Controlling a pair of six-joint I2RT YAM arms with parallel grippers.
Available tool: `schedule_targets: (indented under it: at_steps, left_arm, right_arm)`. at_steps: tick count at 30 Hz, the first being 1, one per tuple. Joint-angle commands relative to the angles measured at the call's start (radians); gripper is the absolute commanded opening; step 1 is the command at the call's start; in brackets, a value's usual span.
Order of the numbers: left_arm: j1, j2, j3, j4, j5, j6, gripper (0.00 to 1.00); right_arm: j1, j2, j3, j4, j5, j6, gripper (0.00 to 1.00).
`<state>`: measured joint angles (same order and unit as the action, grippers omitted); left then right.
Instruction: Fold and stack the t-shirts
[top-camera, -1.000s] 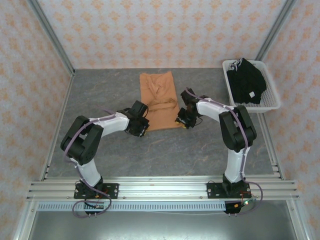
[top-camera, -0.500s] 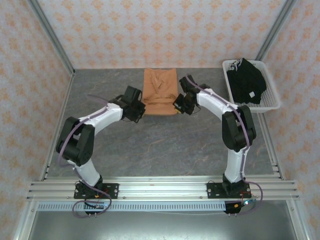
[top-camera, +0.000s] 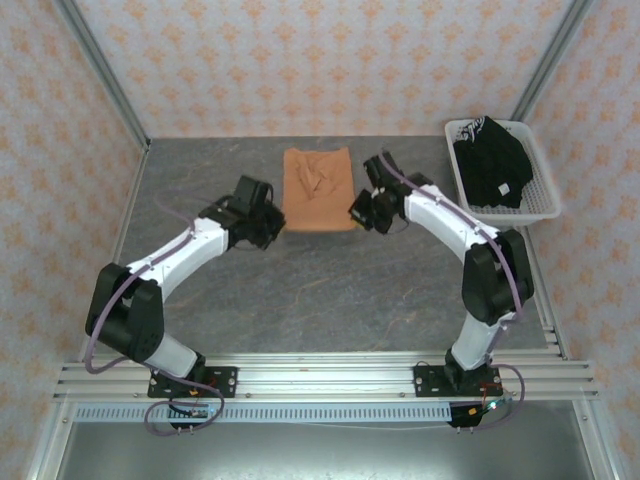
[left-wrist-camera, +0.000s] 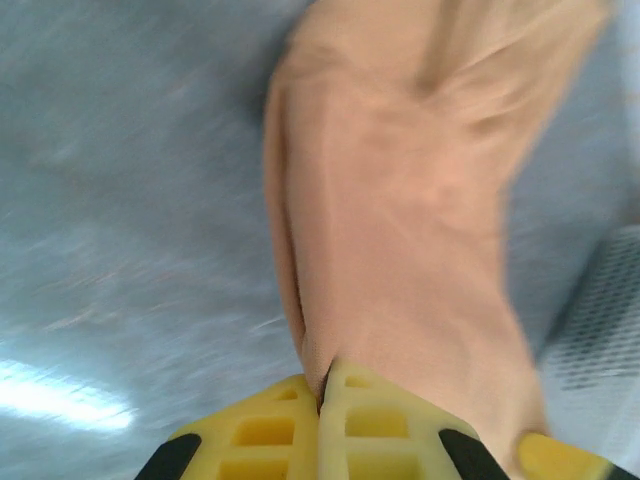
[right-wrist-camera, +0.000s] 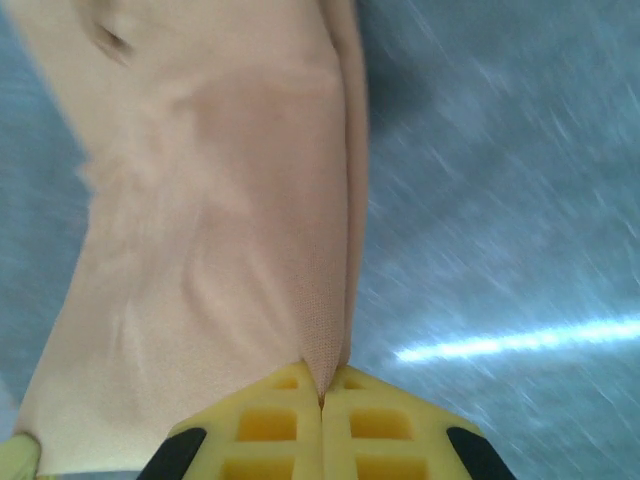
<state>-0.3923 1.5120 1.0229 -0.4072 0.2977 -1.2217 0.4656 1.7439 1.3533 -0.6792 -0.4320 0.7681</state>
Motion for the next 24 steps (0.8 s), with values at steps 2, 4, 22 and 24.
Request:
schedule_targets:
  at_steps: [2, 4, 22, 24]
  left_arm:
    - [-0.067, -0.058, -0.145, -0.046, 0.033, 0.017, 0.00]
    - [-0.097, -0.087, -0.215, -0.056, 0.040, 0.012, 0.00]
    - [-0.307, -0.534, -0.139, -0.391, 0.009, 0.055, 0.00]
    - [-0.307, -0.551, -0.085, -0.408, -0.012, 0.050, 0.00]
  right_arm:
    - [0.034, -0.086, -0.159, 0.023, -0.030, 0.031, 0.00]
    - [0.058, -0.118, -0.232, 0.022, -0.040, 0.031, 0.00]
    - [0.150, -0.554, -0.331, -0.318, -0.135, 0.060, 0.00]
    - [0.150, -0.556, -0.281, -0.357, -0.132, 0.080, 0.00]
